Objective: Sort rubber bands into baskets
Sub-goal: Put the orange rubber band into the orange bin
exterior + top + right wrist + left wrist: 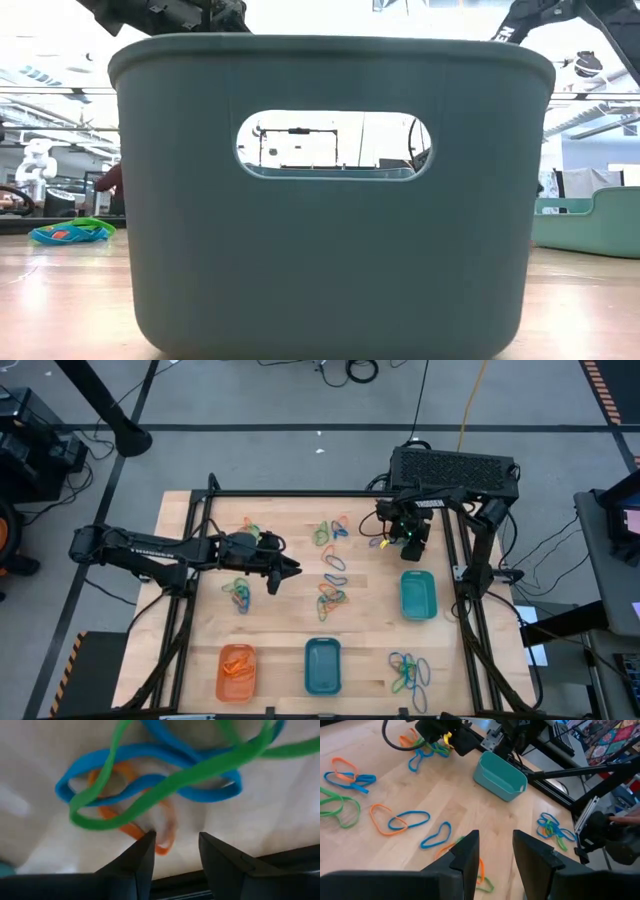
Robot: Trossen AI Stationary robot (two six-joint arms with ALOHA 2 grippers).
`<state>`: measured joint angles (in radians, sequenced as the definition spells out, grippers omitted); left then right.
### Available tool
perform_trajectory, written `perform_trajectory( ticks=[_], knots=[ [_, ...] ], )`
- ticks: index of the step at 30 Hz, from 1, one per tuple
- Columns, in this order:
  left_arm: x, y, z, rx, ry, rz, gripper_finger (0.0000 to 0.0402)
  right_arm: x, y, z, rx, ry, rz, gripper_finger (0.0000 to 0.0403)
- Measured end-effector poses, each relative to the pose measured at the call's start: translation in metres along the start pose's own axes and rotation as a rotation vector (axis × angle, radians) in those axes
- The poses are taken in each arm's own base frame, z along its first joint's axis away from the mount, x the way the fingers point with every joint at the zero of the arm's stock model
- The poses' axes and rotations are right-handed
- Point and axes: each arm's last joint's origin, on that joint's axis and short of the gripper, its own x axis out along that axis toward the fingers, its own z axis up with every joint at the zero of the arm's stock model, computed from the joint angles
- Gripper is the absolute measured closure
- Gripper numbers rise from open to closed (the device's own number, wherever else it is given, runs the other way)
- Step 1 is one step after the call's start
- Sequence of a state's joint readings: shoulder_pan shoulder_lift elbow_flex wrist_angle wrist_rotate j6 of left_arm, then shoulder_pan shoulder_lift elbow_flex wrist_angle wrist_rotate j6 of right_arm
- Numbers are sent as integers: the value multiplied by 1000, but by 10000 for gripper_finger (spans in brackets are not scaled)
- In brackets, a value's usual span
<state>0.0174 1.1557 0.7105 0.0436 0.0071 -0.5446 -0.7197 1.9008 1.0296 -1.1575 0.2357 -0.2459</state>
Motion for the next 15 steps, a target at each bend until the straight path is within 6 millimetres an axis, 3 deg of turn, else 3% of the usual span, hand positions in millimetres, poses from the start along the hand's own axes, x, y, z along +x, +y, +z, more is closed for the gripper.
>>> perform_trajectory(
  ticks=[5, 11, 15],
  knots=[
    [0, 0, 0, 0, 0, 0, 277, 16, 6, -6, 26, 6, -6, 272],
    [0, 0, 0, -2, -1, 2, 277, 17, 10, -8, 40, 0, 35, 381],
    [0, 0, 0, -16, -3, 0, 277, 11, 9, -12, 79, -28, 28, 395]
  ],
)
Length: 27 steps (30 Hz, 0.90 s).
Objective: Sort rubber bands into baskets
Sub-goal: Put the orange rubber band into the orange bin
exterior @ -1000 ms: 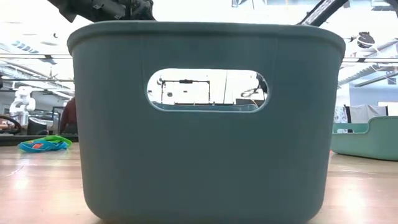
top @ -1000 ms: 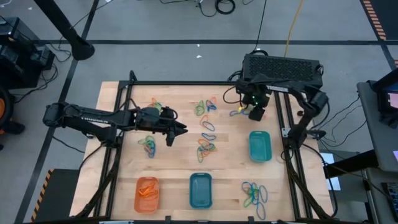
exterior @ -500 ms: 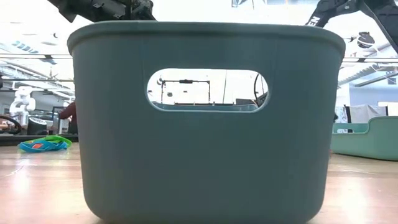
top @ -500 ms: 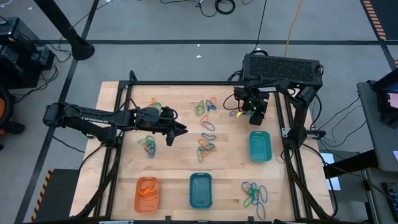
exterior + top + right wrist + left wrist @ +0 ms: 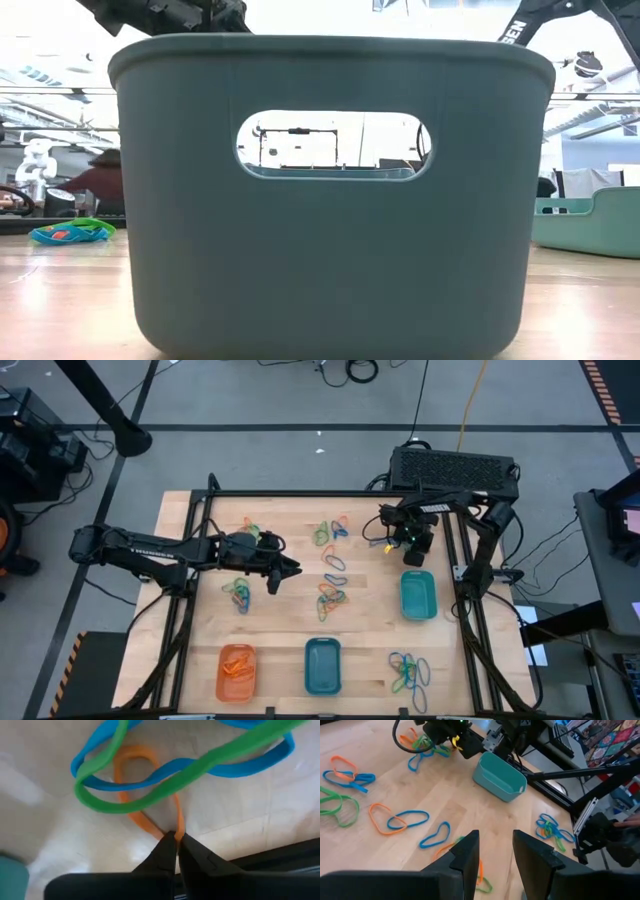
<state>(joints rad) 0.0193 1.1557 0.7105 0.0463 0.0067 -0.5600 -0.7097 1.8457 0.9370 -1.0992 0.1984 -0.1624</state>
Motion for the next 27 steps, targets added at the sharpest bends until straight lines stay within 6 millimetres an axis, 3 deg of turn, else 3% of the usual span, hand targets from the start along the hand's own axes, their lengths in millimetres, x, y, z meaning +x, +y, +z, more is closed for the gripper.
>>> perform_trajectory(
  ticks=[9, 16, 22, 27],
  knots=[
    [0, 0, 0, -2, 2, -1, 277, -43, -4, -44, 174, -132, -104, 402],
    [0, -1, 0, 25, -4, -5, 277, -76, 6, -84, 315, -339, -101, 402],
    [3, -6, 8, 26, -96, -58, 277, -98, 25, -110, 357, -568, 81, 403],
    [20, -7, 11, 22, -177, -98, 277, -117, 51, -120, 344, -774, 262, 403]
  ],
)
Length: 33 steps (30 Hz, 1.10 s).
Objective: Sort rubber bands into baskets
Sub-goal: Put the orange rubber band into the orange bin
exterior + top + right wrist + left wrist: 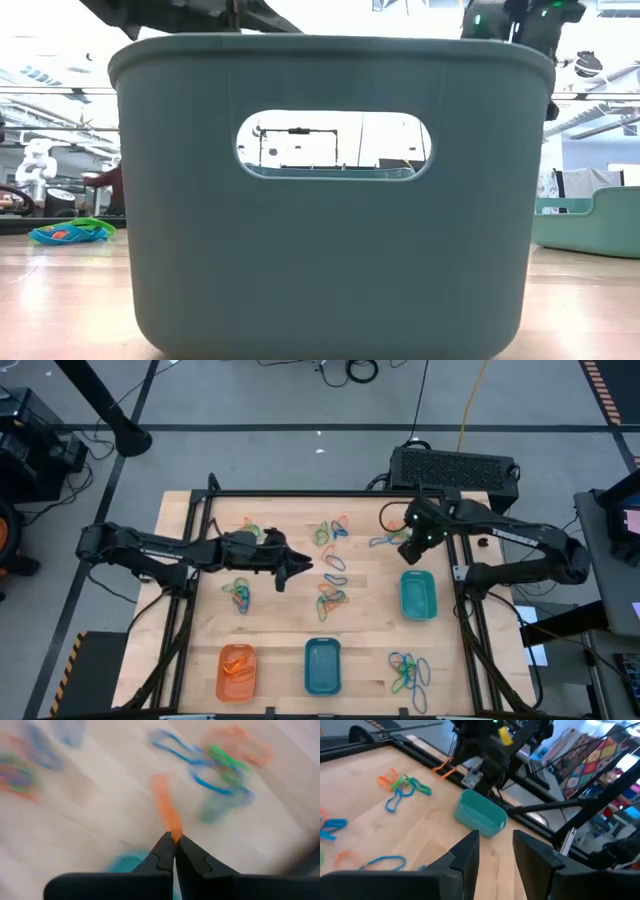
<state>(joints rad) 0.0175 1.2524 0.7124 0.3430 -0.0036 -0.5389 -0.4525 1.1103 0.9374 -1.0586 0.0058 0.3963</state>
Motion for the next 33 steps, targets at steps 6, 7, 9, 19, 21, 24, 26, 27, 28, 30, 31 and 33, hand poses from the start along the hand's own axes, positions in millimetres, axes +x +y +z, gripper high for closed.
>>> perform_trajectory(
  ticks=[6, 7, 9, 19, 21, 24, 26, 27, 28, 30, 31, 33],
  knots=[
    [28, 5, -11, -68, -63, -44, 277, -9, 45, 0, 0, -141, 277, 403],
    [32, 6, -14, -84, -72, -52, 277, -10, 52, -1, -6, -157, 316, 403],
    [40, 8, -18, -107, -91, -70, 277, -12, 68, -2, -18, -182, 396, 403],
    [65, 15, -34, -363, -100, -110, 277, -16, 119, -17, -57, -207, 615, 402],
    [71, 15, -34, -423, -97, -113, 277, -13, 125, -20, -65, -188, 616, 402],
    [77, 14, -35, -434, -77, -131, 277, -8, 134, -21, -78, -182, 634, 402],
    [78, 13, -35, -403, -70, -159, 277, -5, 139, -20, -79, -173, 658, 402],
    [79, 12, -35, -383, -70, -180, 277, -4, 142, -19, -81, -170, 683, 402],
    [81, 11, -33, -363, -73, -204, 277, -2, 145, -19, -90, -156, 701, 402],
    [81, 8, -31, -331, -70, -248, 277, 1, 150, -18, -102, -146, 734, 402],
    [81, 7, -29, -316, -70, -266, 277, 1, 152, -18, -107, -150, 752, 402],
    [81, 5, -28, -291, -64, -287, 277, 3, 153, -18, -108, -136, 749, 402]
  ],
)
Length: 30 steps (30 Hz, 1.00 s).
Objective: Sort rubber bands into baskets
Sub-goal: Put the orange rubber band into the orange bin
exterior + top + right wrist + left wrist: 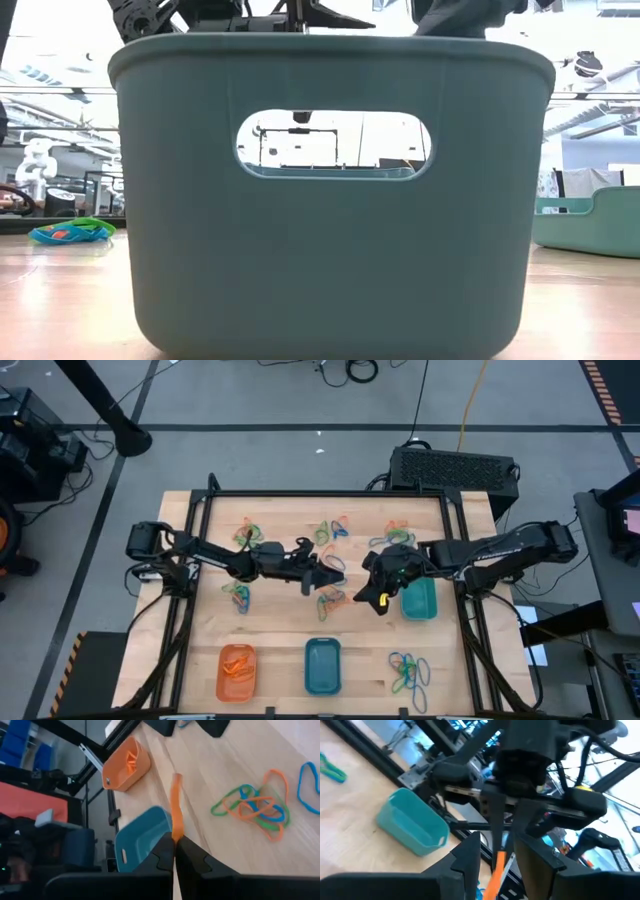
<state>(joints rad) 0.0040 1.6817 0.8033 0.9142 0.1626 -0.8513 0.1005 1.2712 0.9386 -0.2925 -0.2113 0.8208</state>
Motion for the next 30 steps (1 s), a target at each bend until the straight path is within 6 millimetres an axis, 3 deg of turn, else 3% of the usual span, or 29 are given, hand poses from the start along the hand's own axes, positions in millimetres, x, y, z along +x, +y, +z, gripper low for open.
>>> perform_trajectory(
  ticks=[30],
  knots=[
    [1, -6, -13, 40, 103, -41, 277, 1, 2, 3, 6, -22, 30, 402]
  ],
)
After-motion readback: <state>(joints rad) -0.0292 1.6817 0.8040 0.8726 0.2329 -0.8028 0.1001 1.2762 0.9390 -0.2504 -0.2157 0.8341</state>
